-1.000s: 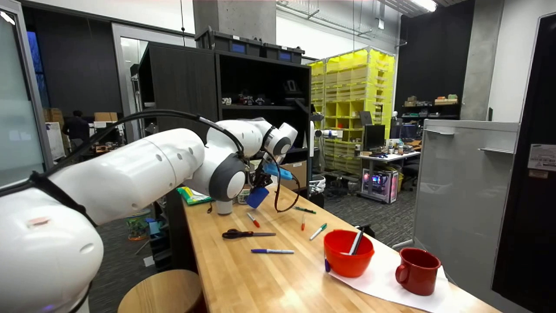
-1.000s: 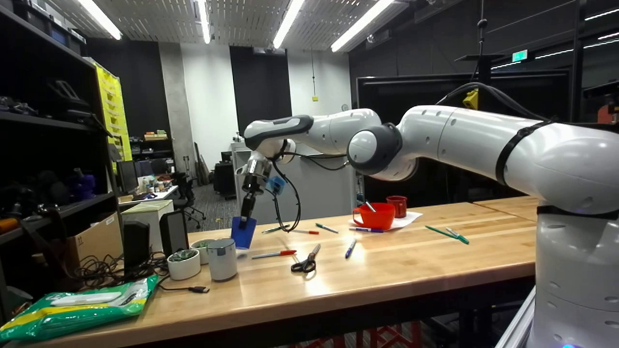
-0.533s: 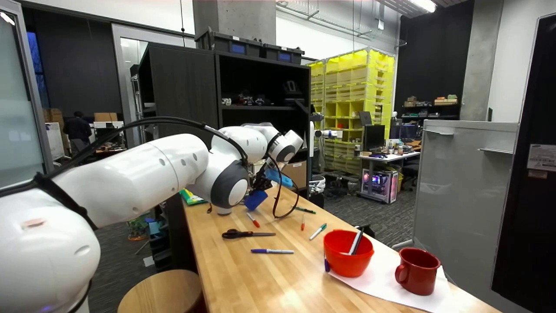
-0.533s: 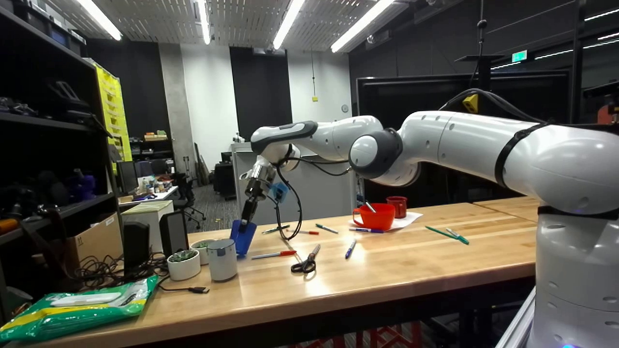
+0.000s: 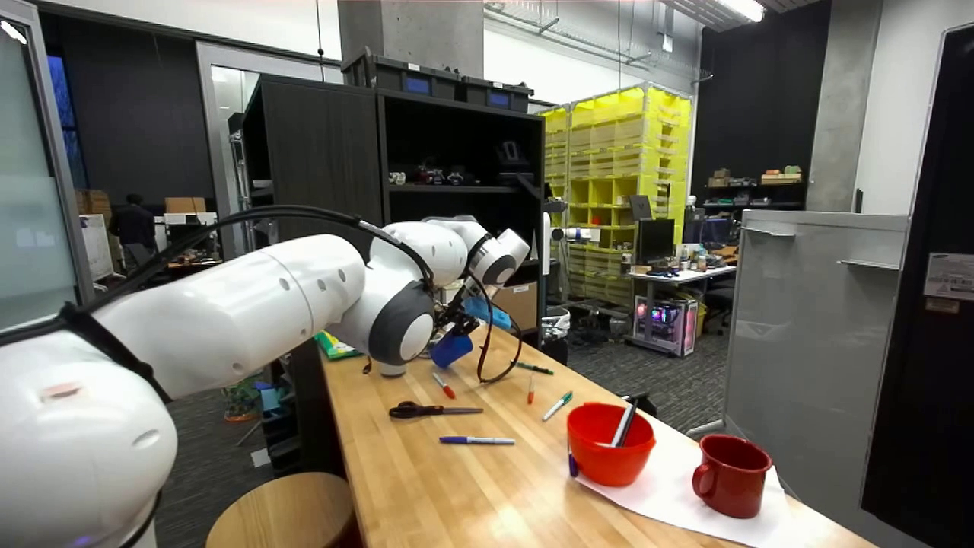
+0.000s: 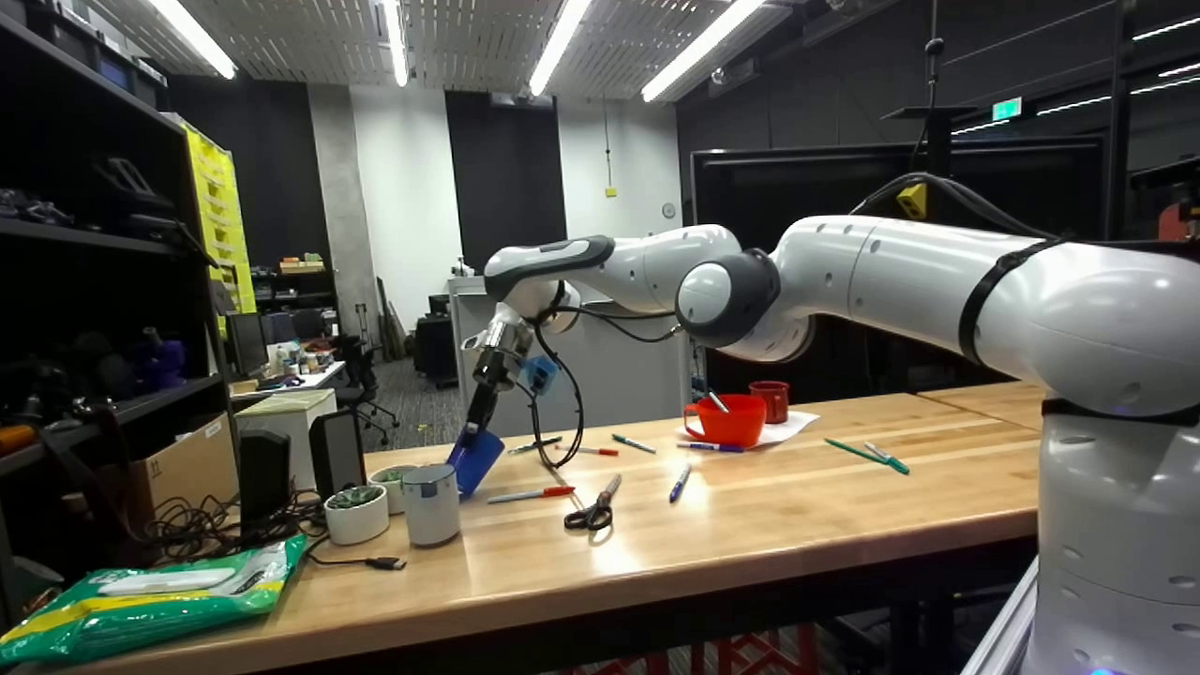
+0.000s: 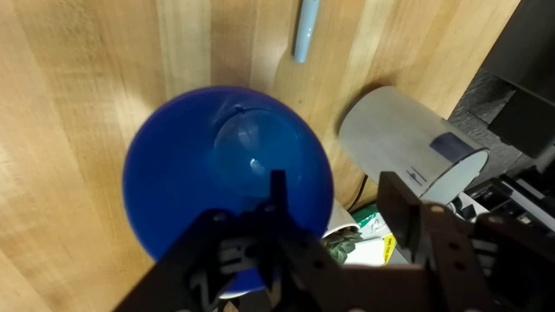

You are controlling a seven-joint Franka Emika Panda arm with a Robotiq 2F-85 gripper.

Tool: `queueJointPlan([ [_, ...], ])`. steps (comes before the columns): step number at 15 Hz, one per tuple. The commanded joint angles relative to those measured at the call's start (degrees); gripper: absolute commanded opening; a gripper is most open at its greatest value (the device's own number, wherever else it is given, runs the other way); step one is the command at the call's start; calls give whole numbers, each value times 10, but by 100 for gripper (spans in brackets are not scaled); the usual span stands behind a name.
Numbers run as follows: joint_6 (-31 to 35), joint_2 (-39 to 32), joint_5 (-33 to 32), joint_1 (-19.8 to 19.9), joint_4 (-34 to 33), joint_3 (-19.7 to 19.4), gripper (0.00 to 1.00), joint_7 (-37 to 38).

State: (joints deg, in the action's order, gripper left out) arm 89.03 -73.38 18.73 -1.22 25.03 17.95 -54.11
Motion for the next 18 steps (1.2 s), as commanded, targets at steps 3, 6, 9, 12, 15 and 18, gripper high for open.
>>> queueJointPlan([
  [3, 0, 16, -16, -7, 9, -8, 99, -6],
  [6, -4, 27, -41, -16, 10, -23, 100, 1],
  [9, -5, 36, -64, -24, 11, -32, 100, 2],
  [12, -5, 42, -86, -31, 13, -38, 100, 2],
  [15, -5, 46, -102, -36, 14, -42, 100, 2],
  [18, -5, 51, -122, -46, 13, -53, 100, 4],
])
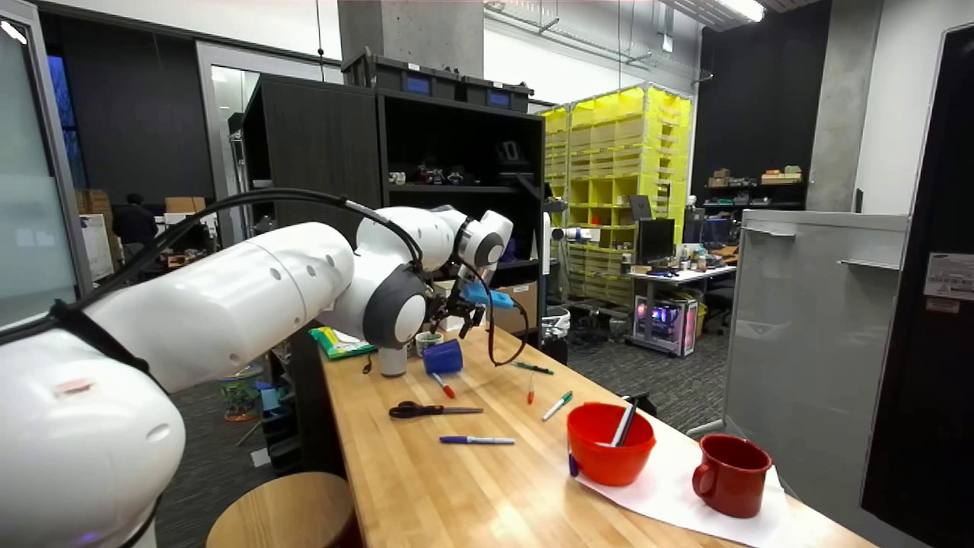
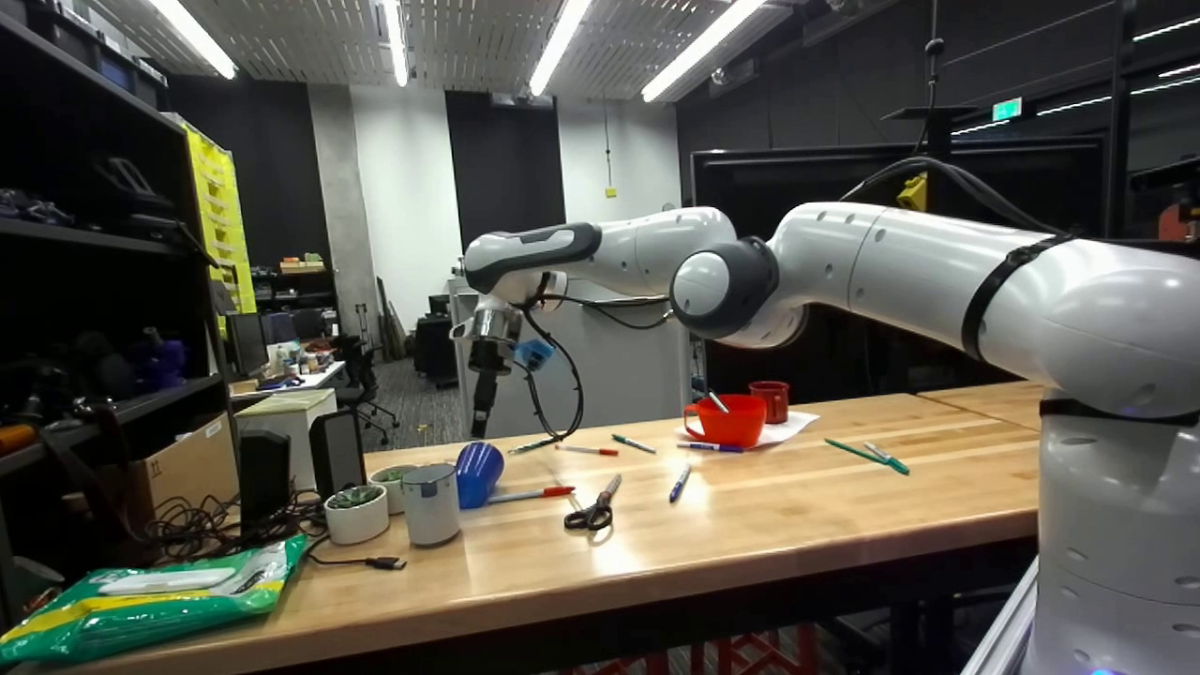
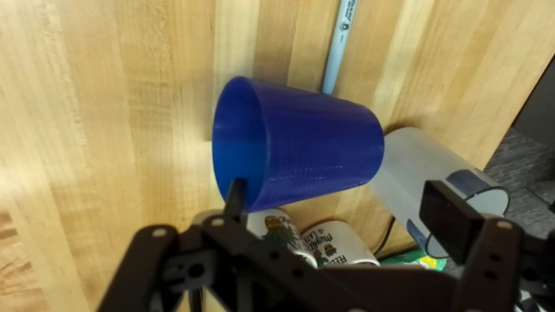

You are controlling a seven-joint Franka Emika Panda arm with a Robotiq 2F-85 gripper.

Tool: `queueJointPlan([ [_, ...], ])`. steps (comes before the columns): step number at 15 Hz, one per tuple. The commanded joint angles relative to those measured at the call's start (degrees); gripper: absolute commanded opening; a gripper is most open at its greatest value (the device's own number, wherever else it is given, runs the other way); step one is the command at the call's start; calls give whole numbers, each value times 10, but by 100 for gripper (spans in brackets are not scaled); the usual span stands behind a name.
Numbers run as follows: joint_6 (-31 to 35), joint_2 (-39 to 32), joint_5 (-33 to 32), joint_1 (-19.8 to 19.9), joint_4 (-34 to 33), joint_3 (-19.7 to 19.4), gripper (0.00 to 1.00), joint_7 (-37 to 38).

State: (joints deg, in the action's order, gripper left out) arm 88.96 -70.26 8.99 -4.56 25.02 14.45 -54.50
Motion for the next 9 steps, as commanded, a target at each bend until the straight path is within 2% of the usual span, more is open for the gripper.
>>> queueJointPlan([
  [1, -1, 23, -41, -22, 11, -29, 100, 11],
  [3, 5, 29, -77, -41, 8, -51, 100, 10],
  [4, -21, -4, -90, -61, -60, -68, 100, 9],
  [5, 10, 32, -109, -63, 2, -72, 100, 6],
  [9, 22, 38, -170, -103, 0, -103, 100, -12],
])
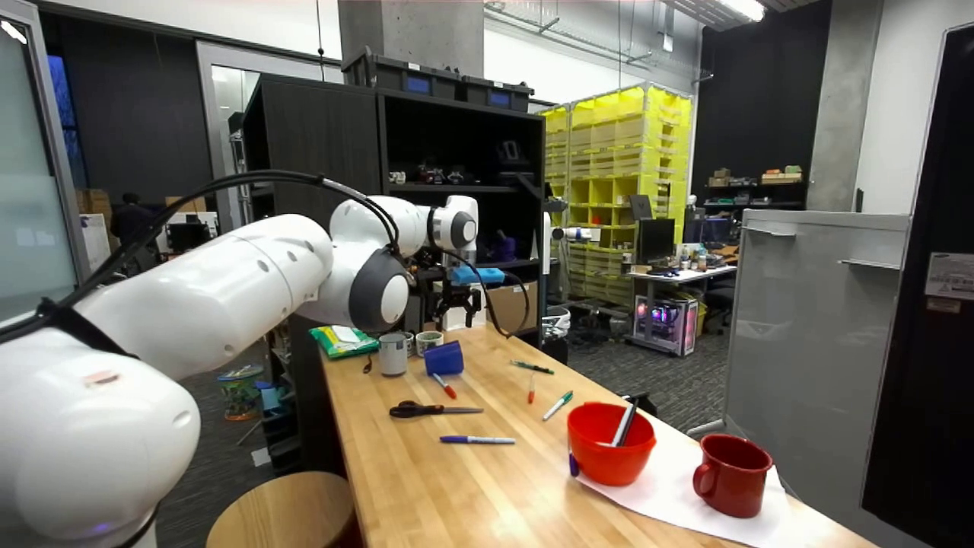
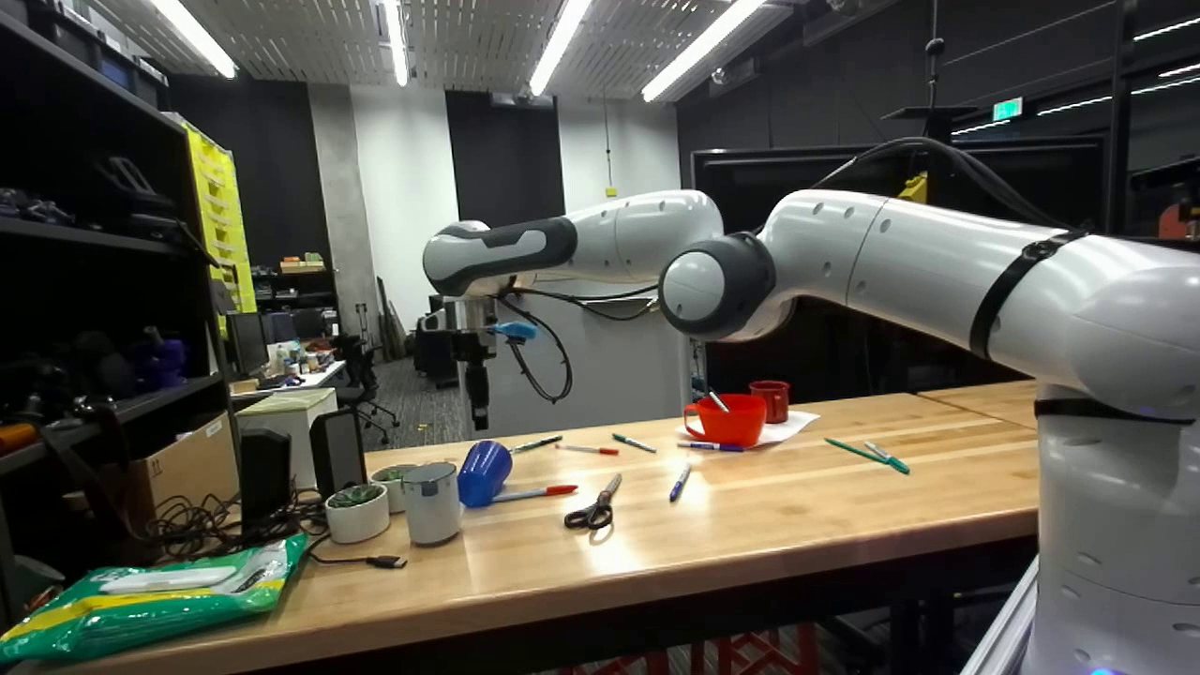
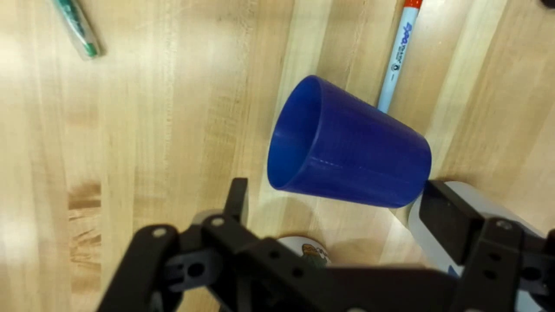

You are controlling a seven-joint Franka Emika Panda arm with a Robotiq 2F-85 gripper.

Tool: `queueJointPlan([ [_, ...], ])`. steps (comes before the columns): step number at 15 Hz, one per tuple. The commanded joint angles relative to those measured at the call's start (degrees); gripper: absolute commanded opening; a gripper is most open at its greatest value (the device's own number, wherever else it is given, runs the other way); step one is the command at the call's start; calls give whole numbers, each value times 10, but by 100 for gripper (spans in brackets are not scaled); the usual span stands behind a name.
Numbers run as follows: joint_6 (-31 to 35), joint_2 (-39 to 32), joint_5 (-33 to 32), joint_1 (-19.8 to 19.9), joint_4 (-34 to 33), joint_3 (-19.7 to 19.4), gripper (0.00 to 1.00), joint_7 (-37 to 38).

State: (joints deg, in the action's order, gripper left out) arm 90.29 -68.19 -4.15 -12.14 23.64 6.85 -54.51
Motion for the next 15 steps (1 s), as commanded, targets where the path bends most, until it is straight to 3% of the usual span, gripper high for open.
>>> queueJointPlan([
  [1, 12, 16, -51, -35, 13, -32, 100, -20],
  [4, 38, 9, -84, -56, 4, -48, 100, -15],
  [5, 5, -19, -54, -45, -41, -37, 100, -19],
  [12, 17, -19, -66, -53, -41, -49, 100, -19],
  [15, -3, -18, -58, -48, -38, -36, 100, -103],
])
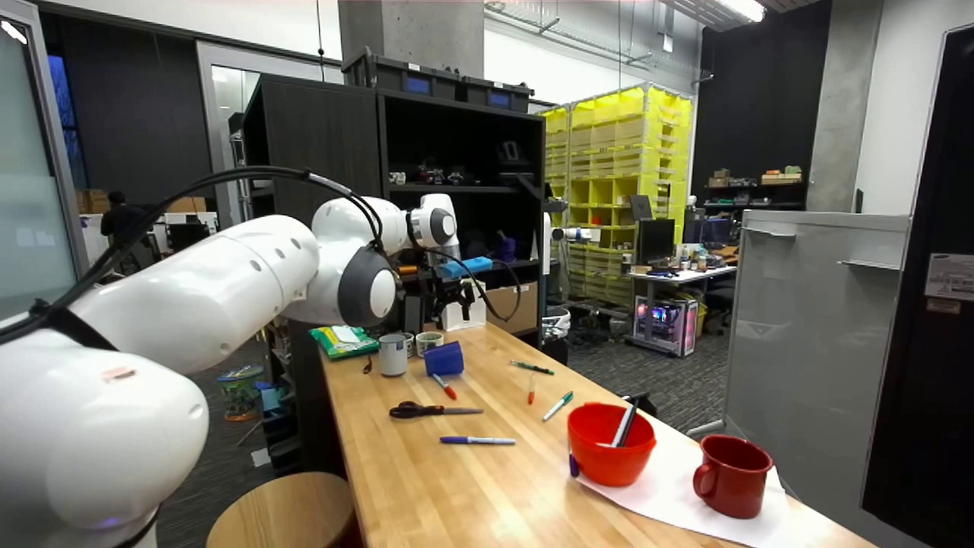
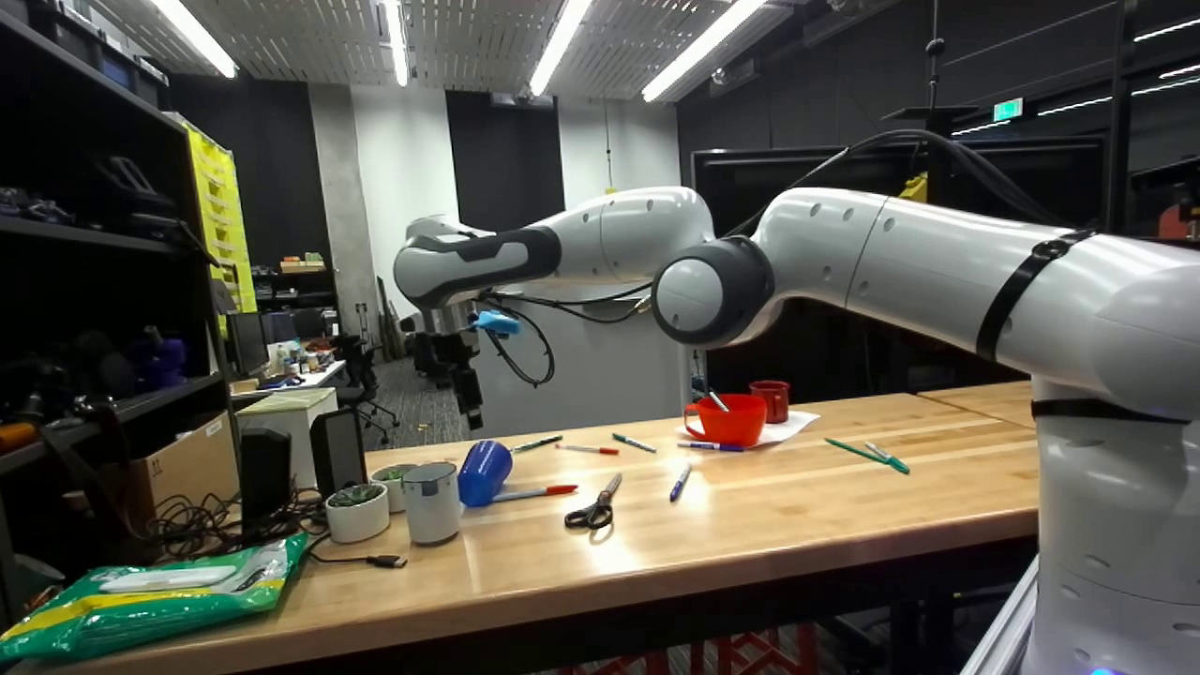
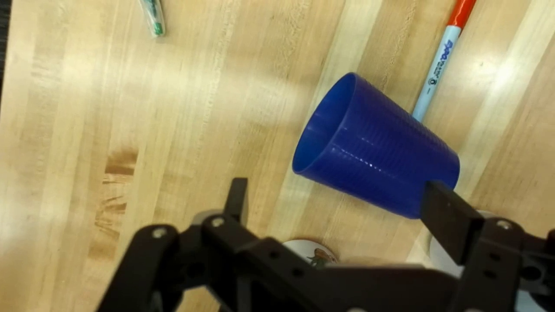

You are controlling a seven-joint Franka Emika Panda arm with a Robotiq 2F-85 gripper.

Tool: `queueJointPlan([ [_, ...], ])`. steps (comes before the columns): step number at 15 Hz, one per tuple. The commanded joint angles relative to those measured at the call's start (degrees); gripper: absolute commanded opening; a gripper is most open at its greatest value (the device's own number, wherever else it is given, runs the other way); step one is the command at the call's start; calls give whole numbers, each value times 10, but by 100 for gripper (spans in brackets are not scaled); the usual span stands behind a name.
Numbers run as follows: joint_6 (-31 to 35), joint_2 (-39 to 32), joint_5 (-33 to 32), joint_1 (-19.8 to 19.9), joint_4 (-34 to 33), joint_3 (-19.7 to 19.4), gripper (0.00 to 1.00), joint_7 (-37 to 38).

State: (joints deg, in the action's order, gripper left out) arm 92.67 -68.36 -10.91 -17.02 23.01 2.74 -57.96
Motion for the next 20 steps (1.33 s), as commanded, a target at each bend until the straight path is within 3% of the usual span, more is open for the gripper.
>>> queueJointPlan([
  [1, -33, -17, 12, 1, -32, 7, 100, -96],
  [3, -46, -18, 17, 2, -33, 11, 100, -164],
  [4, -37, 3, 12, 3, 5, 18, 100, -191],
  [5, -57, -17, 19, 1, -33, 14, 100, -226],
  [11, -51, -2, 18, 2, -5, 31, 100, -400],
  [12, -64, -22, 27, -1, -39, 24, 100, -426],
  [13, -50, -5, 20, 2, -3, 33, 100, -440],
  [15, -63, -28, 29, -2, -38, 24, 100, -469],
  [16, -46, -9, 23, 2, 0, 35, 100, -476],
  [17, -60, -32, 33, -1, -39, 26, 100, -487],
  [18, -44, -12, 27, 3, 1, 36, 100, -488],
  [19, -41, -14, 29, 3, 1, 38, 100, -493],
  [20, -60, -37, 39, -2, -38, 30, 100, -500],
])
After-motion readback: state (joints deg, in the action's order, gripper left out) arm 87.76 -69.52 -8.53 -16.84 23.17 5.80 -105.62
